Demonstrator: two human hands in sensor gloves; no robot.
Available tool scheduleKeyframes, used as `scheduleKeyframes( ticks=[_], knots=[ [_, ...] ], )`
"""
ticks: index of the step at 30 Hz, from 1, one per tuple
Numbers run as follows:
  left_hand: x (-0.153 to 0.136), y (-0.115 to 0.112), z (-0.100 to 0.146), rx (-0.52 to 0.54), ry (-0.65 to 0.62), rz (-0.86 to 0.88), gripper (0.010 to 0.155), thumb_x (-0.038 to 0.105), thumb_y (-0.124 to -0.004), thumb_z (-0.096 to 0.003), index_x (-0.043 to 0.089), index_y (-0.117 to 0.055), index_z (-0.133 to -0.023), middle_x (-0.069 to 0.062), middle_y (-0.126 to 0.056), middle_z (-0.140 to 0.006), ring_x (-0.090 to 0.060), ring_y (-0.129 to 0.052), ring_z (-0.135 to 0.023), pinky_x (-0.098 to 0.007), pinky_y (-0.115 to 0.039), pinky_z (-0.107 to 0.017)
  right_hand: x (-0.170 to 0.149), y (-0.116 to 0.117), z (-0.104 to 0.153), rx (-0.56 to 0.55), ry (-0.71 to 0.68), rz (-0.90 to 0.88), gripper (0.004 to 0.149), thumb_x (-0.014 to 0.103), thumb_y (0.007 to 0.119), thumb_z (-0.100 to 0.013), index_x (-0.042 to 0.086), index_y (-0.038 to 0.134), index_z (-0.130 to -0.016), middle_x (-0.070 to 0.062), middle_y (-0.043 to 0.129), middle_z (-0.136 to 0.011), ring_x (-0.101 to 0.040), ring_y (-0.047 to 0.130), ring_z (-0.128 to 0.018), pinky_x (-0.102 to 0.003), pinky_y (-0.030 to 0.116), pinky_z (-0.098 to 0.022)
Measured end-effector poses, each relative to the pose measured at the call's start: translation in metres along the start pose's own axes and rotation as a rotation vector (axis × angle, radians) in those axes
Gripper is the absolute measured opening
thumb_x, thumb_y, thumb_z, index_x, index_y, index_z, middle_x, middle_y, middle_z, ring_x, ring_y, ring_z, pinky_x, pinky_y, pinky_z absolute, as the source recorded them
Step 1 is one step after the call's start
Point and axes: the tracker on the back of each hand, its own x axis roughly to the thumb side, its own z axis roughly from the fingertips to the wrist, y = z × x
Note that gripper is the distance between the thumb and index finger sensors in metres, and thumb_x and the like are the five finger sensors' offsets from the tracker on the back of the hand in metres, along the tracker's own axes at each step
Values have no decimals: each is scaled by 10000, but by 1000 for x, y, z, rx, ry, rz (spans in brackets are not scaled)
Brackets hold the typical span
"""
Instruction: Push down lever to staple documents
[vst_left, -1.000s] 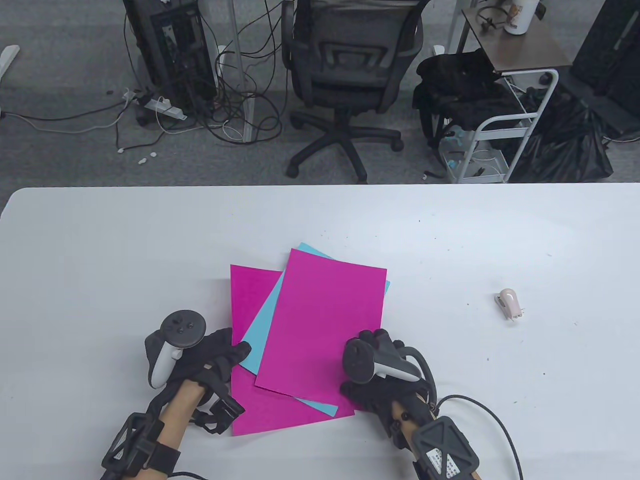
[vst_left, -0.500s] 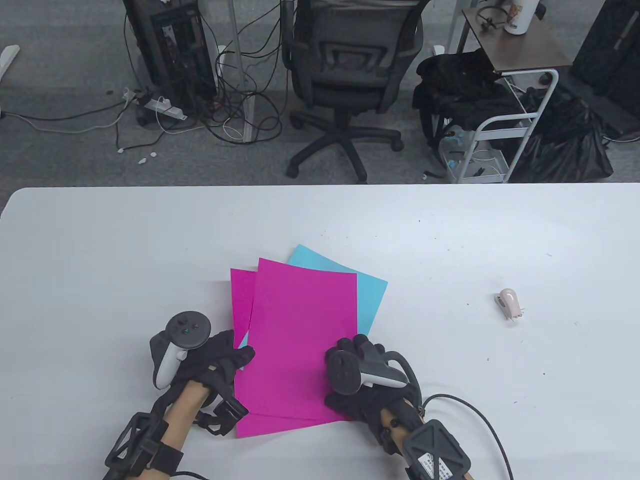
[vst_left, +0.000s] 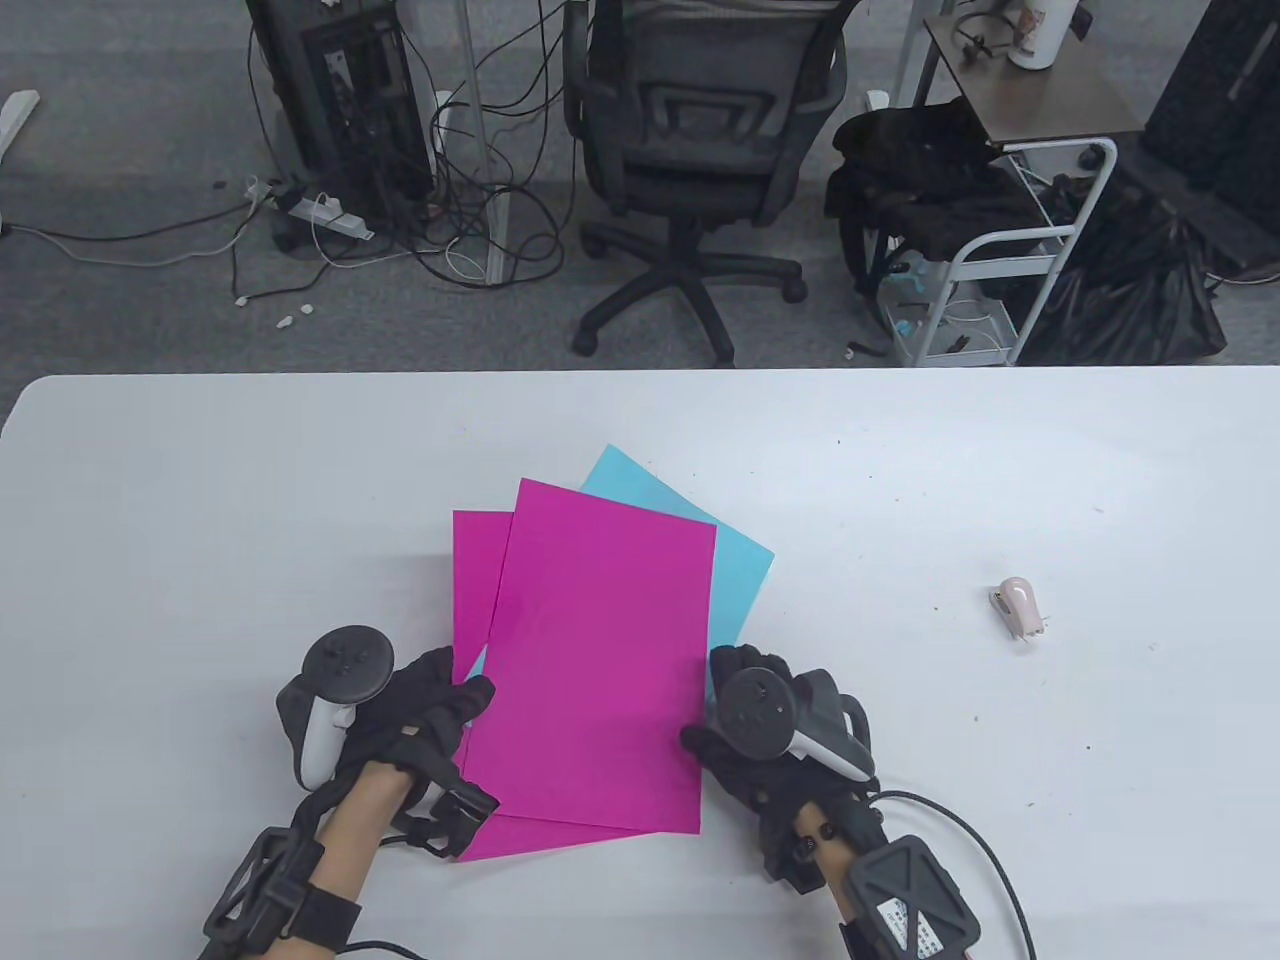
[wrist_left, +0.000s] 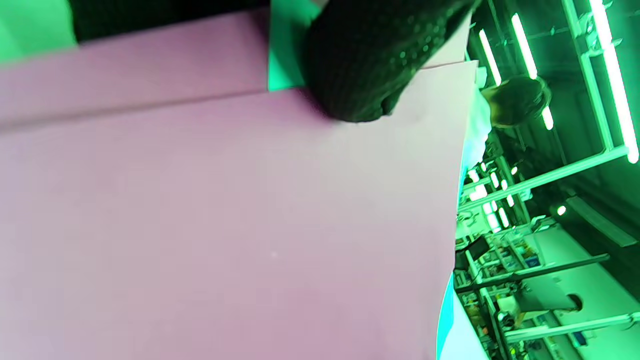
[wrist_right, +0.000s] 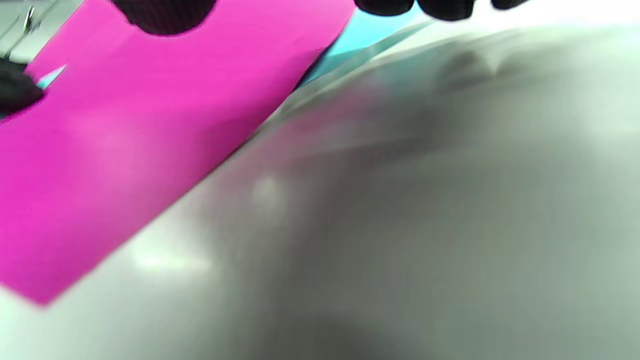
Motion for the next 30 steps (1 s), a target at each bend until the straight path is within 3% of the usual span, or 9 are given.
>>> scheduleKeyframes(
  ticks=[4, 8, 15, 23, 30],
  knots=[
    [4, 4, 3, 11, -48, 60, 440, 210, -865, -525, 120, -782, -948, -85, -1009, -789, -262, -1058, -615, -517, -910, -465, -15, -11, 4, -119, 42, -156, 891, 497, 594, -517, -100, 225, -1066, -403, 438, -1048, -648, 603, -906, -702, 601, -642],
    [10, 5, 8, 1, -110, 93, 437, 213, -863, -523, 141, -785, -947, -61, -1007, -801, -262, -1054, -634, -536, -898, -486, -23, -16, 7, -168, 45, -297, 915, 512, 591, -516, -107, 194, -1060, -399, 493, -1029, -614, 694, -880, -682, 659, -626],
    [19, 4, 16, -6, -221, 144, 429, 221, -862, -521, 176, -792, -942, -39, -1002, -816, -260, -1049, -653, -545, -888, -508, -23, -17, 11, -176, 8, -549, 965, 531, 587, -516, -139, 125, -1037, -417, 463, -1027, -628, 673, -895, -694, 644, -632],
    [30, 0, 23, 18, -377, 172, 418, 226, -863, -506, 220, -809, -921, -10, -1004, -824, -259, -1046, -671, -555, -877, -531, -25, -26, 18, -311, -42, -824, 934, 471, 667, -524, -128, 167, -1038, -381, 533, -1012, -584, 739, -879, -662, 696, -617],
    [40, 3, 32, 25, -527, 142, 425, 218, -844, -516, 257, -794, -936, 7, -976, -875, -290, -1008, -750, -584, -838, -578, -14, -49, 30, -439, -180, -813, 822, 382, 708, -528, -74, 272, -1055, -319, 627, -993, -524, 818, -852, -630, 751, -597]
  ],
)
